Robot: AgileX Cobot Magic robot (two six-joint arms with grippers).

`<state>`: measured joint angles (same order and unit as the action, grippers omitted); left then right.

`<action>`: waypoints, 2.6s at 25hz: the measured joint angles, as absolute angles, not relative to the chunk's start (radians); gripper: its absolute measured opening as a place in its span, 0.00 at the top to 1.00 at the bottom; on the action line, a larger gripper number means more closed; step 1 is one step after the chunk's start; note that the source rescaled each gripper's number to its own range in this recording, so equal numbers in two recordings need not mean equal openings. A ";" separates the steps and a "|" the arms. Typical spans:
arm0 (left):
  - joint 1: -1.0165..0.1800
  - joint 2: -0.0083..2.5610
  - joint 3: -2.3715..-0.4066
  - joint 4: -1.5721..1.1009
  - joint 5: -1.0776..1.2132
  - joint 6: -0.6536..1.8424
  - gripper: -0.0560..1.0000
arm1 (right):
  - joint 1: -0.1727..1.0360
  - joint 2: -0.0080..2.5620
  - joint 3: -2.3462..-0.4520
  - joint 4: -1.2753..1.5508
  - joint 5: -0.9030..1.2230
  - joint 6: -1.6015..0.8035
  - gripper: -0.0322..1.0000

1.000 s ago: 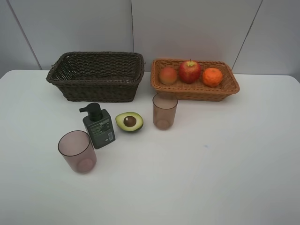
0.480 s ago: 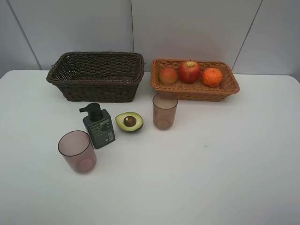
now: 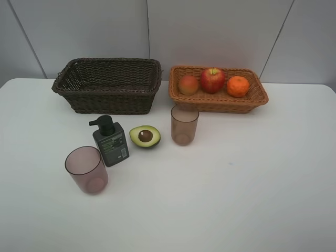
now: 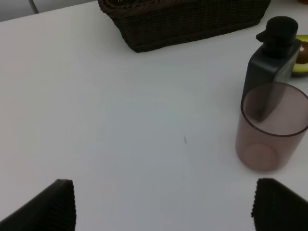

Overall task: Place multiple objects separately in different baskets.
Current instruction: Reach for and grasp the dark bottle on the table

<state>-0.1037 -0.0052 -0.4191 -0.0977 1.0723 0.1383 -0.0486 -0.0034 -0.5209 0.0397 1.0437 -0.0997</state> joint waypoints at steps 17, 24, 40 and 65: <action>-0.104 -0.005 -0.419 -0.098 1.072 0.138 0.03 | -0.049 -0.003 -0.521 0.040 1.043 -0.100 0.00; -0.104 -0.005 -0.419 -0.098 1.072 0.138 0.03 | -0.049 -0.003 -0.521 0.040 1.043 -0.100 0.00; -0.104 -0.005 -0.419 -0.098 1.072 0.138 0.03 | -0.049 -0.003 -0.521 0.040 1.043 -0.097 0.00; -0.104 -0.005 -0.419 -0.092 1.072 0.138 0.03 | -0.049 -0.003 -0.521 0.040 1.043 -0.097 0.00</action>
